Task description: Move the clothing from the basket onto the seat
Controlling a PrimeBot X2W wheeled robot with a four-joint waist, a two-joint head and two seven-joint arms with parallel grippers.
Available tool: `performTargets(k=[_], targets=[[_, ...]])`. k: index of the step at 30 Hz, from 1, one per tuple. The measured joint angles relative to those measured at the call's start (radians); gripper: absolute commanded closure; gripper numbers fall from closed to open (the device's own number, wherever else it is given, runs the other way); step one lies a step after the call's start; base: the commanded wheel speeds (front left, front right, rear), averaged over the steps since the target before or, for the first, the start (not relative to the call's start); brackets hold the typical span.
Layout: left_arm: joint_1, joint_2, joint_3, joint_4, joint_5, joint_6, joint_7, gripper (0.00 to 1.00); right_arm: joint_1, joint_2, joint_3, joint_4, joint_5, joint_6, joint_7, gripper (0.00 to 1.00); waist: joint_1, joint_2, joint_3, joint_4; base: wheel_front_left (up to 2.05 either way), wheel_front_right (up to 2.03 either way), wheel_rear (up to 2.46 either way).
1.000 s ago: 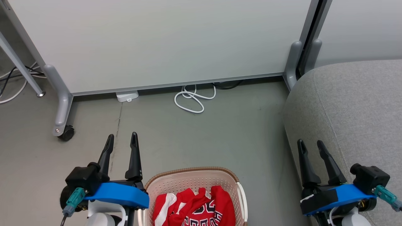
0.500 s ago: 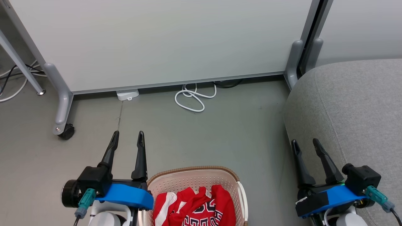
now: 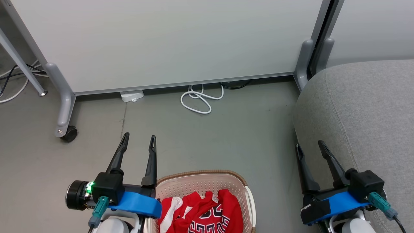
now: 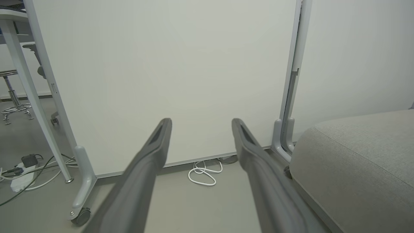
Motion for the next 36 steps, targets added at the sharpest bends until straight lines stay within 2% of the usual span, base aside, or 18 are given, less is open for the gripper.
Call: performTargets(k=[10,36], targets=[[-0.004,-0.002,-0.005,0.001,0.064,-0.002,-0.016,0.00,0.000,0.000,0.010,0.000,-0.063,0.000,-0.016,0.00,0.0000,0.0000,0.006,0.005,0.00,0.00,0.00],[-0.007,-0.008,0.013,0.016,0.026,-0.033,-0.016,0.00,-0.005,0.000,0.010,0.005,-0.022,0.000,-0.017,0.00,0.0000,0.0000,0.021,0.007,0.00,0.00,0.00]])
